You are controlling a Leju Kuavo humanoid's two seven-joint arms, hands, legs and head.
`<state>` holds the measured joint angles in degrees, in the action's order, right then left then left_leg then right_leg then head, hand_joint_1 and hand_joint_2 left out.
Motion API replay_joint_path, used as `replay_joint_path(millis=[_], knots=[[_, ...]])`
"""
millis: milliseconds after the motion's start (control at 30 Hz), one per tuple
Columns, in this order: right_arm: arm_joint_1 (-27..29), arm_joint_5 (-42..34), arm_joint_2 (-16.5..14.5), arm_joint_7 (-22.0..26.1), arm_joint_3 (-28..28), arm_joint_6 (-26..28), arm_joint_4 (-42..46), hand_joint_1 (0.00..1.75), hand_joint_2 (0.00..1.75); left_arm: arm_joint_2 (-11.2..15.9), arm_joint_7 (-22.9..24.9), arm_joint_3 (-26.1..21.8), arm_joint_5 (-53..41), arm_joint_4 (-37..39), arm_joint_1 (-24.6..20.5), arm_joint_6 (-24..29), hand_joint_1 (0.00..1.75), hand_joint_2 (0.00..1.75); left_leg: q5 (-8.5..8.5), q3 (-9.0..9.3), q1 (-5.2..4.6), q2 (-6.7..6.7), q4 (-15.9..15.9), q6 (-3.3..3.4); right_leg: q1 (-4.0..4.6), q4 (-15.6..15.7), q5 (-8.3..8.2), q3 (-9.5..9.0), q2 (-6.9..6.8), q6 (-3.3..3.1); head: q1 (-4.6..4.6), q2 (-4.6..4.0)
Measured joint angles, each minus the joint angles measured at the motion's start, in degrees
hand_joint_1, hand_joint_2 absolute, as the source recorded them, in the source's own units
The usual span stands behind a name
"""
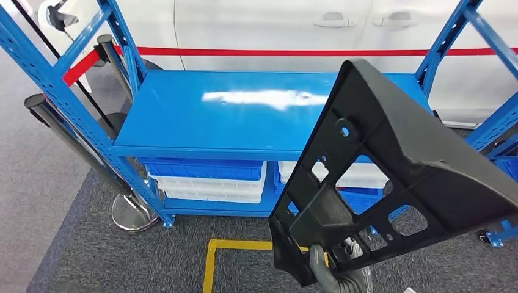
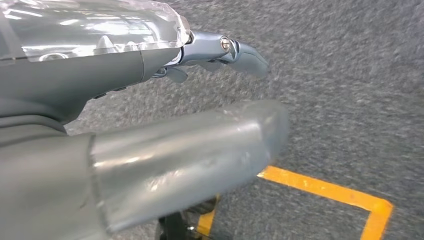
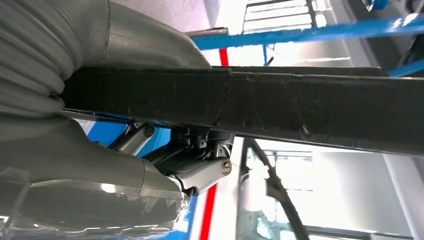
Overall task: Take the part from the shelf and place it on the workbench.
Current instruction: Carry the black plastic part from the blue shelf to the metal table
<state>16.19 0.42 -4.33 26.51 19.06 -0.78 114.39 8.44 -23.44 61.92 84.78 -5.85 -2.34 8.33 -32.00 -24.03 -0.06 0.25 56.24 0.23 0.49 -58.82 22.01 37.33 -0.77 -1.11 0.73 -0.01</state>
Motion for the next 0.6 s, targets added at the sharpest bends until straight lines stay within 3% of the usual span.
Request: replay_joint_path(millis=[67,100,200,233,267,300,333,367,400,467,533,600], knots=[[0.20,0.00,-0.02,0.01,-0.06,0.00,0.15,1.75,1.75,-0.04,0.01,0.05,0.01,0.01,0.13,0.00,0.00,0.00,1.11,-0.79,0.08,0.20,-0.06,0.70,-0.17,-0.22,0.04,0.35,0.09,0.72,0.08,0.01],[0.36,0.01,-0.02,0.00,-0.10,0.01,0.18,1.75,1.75,-0.07,0.02,0.09,0.01,0.02,0.19,0.00,0.00,0.00,1.83,-1.35,0.19,0.33,-0.18,1.07,-0.23,-1.20,1.57,0.85,0.22,1.07,0.00,0.01],[0.71,0.04,-0.02,-0.02,-0.26,0.03,0.22,1.75,1.75,-0.13,0.05,0.26,0.01,0.02,0.23,-0.09,0.00,0.00,3.95,-3.92,0.37,0.54,-0.18,1.72,-0.67,-9.91,10.23,3.19,0.48,1.92,-0.29,0.01],[0.80,0.05,-0.02,-0.02,-0.33,0.05,0.22,1.75,1.75,-0.13,0.05,0.36,0.03,0.02,0.24,-0.12,0.00,0.00,4.63,-4.87,0.37,0.55,-0.05,1.72,-0.82,-13.18,11.69,3.62,0.49,2.14,-0.33,0.01],[0.89,0.05,-0.02,-0.02,-0.43,0.08,0.22,1.75,1.75,-0.14,0.05,0.46,0.05,0.02,0.24,-0.14,0.00,0.00,5.28,-5.87,0.37,0.56,0.15,1.63,-0.96,-15.25,11.63,3.42,0.49,2.29,-0.34,0.01],[0.96,0.06,-0.02,-0.02,-0.52,0.09,0.22,1.75,1.75,-0.15,0.05,0.56,0.08,0.02,0.24,-0.16,0.00,0.00,5.86,-6.87,0.38,0.57,0.42,1.49,-1.09,-15.50,10.32,2.36,0.49,2.35,-0.33,0.01],[1.01,0.06,-0.02,-0.02,-0.61,0.10,0.23,1.75,1.75,-0.18,0.05,0.63,0.09,0.02,0.24,-0.19,0.00,0.00,6.40,-7.85,0.40,0.56,0.77,1.31,-1.20,-13.90,8.63,0.33,0.48,2.34,-0.33,0.01],[1.04,0.08,-0.02,-0.02,-0.66,0.09,0.30,1.75,1.75,-0.21,0.05,0.67,0.08,0.02,0.24,-0.24,0.00,0.00,6.83,-8.73,0.42,0.55,1.17,1.09,-1.27,-10.51,7.52,-2.64,0.49,2.24,-0.33,0.01],[1.04,0.09,-0.03,-0.02,-0.68,0.08,0.41,1.75,1.75,-0.24,0.05,0.70,0.08,0.02,0.24,-0.27,0.00,0.00,7.16,-9.47,0.37,0.51,1.60,0.84,-1.22,-6.20,7.44,-5.88,0.52,2.05,-0.34,0.01],[1.07,0.13,-0.09,-0.01,-0.73,0.04,0.72,1.75,1.75,-0.25,0.04,0.76,0.09,0.02,0.24,-0.31,0.00,0.00,7.84,-10.25,0.27,0.45,2.16,0.19,-0.96,0.10,8.73,-10.06,0.63,1.41,-0.34,0.01],[1.20,0.14,-0.19,0.00,-0.82,0.03,0.93,1.75,1.75,-0.23,0.04,0.81,0.09,0.03,0.30,-0.31,0.00,0.00,8.59,-10.57,0.34,0.39,2.20,-0.59,-0.74,1.48,8.83,-10.22,0.65,0.48,-0.38,0.01],[1.30,0.15,-0.33,-0.01,-0.90,0.03,1.01,1.75,1.75,-0.23,0.05,0.85,0.09,0.07,0.40,-0.31,0.00,0.00,7.18,-11.37,0.61,0.26,3.33,-1.31,-0.76,1.69,7.68,-9.19,0.44,-0.62,-0.36,0.00]])
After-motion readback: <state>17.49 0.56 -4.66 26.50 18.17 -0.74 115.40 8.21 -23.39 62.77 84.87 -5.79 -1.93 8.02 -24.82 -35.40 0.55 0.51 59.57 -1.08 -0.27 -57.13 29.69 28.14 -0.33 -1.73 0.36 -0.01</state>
